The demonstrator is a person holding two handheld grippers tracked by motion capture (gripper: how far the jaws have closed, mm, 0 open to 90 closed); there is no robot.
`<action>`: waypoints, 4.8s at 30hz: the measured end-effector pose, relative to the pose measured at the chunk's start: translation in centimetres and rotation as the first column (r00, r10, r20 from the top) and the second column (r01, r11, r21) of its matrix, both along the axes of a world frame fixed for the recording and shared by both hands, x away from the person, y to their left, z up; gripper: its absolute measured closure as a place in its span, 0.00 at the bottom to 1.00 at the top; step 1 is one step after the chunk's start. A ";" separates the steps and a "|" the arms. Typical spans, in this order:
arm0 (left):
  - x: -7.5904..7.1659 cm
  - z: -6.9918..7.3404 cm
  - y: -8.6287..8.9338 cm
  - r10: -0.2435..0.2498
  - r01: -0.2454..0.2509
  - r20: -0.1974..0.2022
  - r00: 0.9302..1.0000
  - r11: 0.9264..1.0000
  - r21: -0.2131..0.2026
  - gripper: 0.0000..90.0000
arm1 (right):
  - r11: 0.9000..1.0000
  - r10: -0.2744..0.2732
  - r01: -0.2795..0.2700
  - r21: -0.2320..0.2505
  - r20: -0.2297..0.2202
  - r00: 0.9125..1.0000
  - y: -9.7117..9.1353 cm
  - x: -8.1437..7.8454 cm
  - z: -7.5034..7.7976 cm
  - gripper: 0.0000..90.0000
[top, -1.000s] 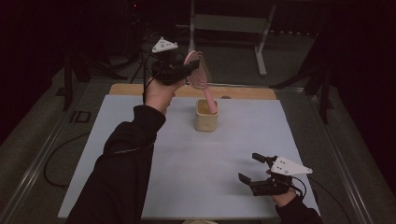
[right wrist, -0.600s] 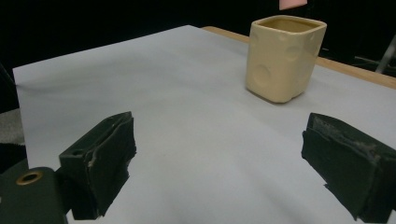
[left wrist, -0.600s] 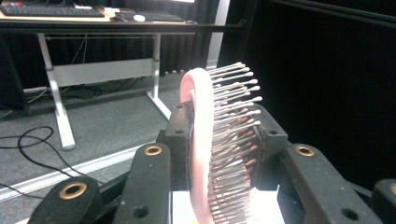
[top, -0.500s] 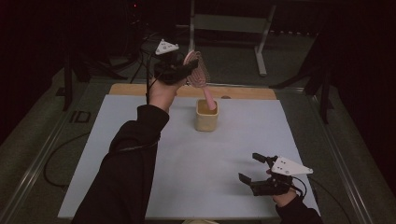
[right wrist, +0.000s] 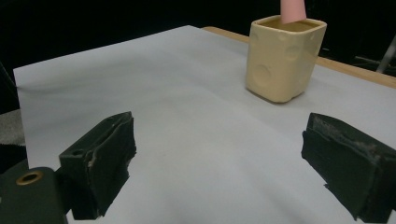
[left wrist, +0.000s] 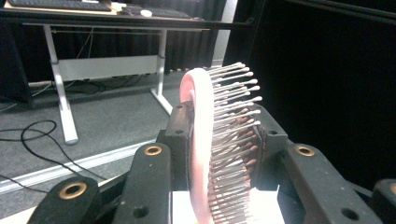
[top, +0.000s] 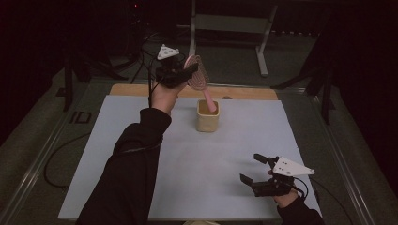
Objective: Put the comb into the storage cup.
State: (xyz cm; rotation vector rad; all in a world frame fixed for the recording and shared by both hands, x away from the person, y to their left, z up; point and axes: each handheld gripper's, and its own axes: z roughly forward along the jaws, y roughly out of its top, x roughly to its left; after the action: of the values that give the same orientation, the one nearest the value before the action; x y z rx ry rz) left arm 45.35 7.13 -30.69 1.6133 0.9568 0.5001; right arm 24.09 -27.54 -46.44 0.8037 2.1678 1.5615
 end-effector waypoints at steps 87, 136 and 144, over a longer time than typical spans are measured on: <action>1.4 -9.1 -0.7 -0.022 0.019 -0.118 0.993 0.999 -0.027 0.74 | 1.000 -0.001 0.001 0.000 -0.011 1.000 0.0 0.2 -0.3 0.10; 0.4 -8.0 2.2 -0.182 0.186 -0.167 0.969 0.982 0.008 0.00 | 1.000 -0.011 0.011 -0.001 -0.016 1.000 0.0 0.4 -0.4 0.10; -0.2 -7.5 3.0 -0.225 0.231 -0.157 0.962 0.972 0.027 0.00 | 1.000 -0.009 0.009 -0.003 -0.016 1.000 0.1 0.4 -0.3 0.10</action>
State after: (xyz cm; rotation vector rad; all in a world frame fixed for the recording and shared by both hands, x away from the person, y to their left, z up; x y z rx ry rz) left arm 45.12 10.17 -38.22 1.7971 0.8620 0.2432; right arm 24.48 -27.48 -46.78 0.8266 2.1738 1.5520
